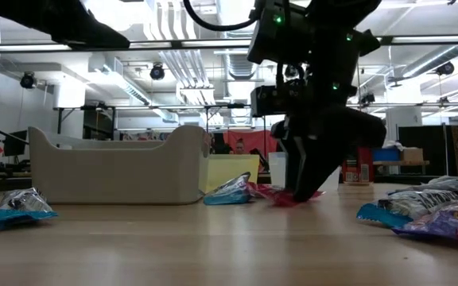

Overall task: Sort candy
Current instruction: Put the red candy into the gray bin

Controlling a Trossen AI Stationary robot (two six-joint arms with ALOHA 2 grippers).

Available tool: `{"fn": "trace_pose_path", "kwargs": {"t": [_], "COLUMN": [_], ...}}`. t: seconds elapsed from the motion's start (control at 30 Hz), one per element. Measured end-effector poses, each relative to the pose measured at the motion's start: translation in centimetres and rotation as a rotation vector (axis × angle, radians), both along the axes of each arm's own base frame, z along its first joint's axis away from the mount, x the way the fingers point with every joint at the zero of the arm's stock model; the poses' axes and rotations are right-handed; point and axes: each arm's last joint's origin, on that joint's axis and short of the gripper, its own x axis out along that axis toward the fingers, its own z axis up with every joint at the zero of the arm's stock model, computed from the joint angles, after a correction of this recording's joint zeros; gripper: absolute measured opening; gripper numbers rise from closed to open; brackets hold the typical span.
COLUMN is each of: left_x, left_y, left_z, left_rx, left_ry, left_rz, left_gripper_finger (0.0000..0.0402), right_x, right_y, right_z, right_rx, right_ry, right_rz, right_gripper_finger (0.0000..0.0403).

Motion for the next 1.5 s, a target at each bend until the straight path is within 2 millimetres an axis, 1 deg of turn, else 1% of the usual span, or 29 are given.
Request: {"fn": "trace_pose_path", "kwargs": {"t": [0.2,0.27,0.37,0.47,0.6,0.8,0.93,1.13,1.27,1.33,1.4,1.5], "left_x": [0.3,0.5,0.7,1.0,1.3,1.7,2.0,2.3,2.4,2.4,2.4,2.4], "left_y": [-0.1,-0.2,-0.3,-0.4,-0.5,-0.6,-0.7,-0.9,-0.9,-0.9,-0.9,-0.9], "left_z": [0.1,0.1,0.0,-0.2,-0.5,-1.0,-1.2,-1.1,-1.1,-1.0,-1.0,-1.0], "left_rx": [-0.014,-0.024,-0.036,-0.048,-0.059,-0.064,-0.065,-0.075,-0.085,-0.092,-0.1,-0.111], "left_ry": [-0.019,-0.027,-0.029,-0.022,-0.007,0.015,0.028,0.007,0.001,-0.005,-0.01,-0.013], "left_rz": [0.001,0.002,0.004,0.007,0.013,0.017,0.005,0.002,-0.011,-0.011,-0.009,-0.008], "left_gripper_finger": [0.0077,0.0077,0.0077,0.0077,0.0077,0.0077,0.0077,0.0077,0.0077,0.0077,0.0077,0.0077], "right_x": [-0.1,-0.1,-0.3,-0.5,-0.8,-1.4,-1.9,-2.3,-2.7,-3.0,-3.3,-3.5], "right_y": [-0.1,-0.1,-0.1,0.0,0.1,0.3,0.4,0.2,0.3,0.2,0.2,0.2], "right_z": [0.4,0.6,1.2,2.3,4.5,6.1,5.4,3.9,3.2,2.8,2.5,2.3], "right_rx": [-0.005,-0.004,0.008,0.029,0.041,0.069,0.137,0.174,0.173,0.167,0.146,0.127], "right_ry": [-0.012,-0.019,-0.029,-0.055,-0.141,-0.273,-0.34,-0.534,-0.649,-0.666,-0.642,-0.608], "right_rz": [-0.006,-0.007,-0.004,-0.023,-0.028,-0.036,0.019,0.023,0.06,0.073,0.096,0.118], "right_gripper_finger": [0.0028,0.0016,0.0011,0.0008,0.0008,0.0008,0.0009,0.0009,0.0009,0.0011,0.002,0.005]}}
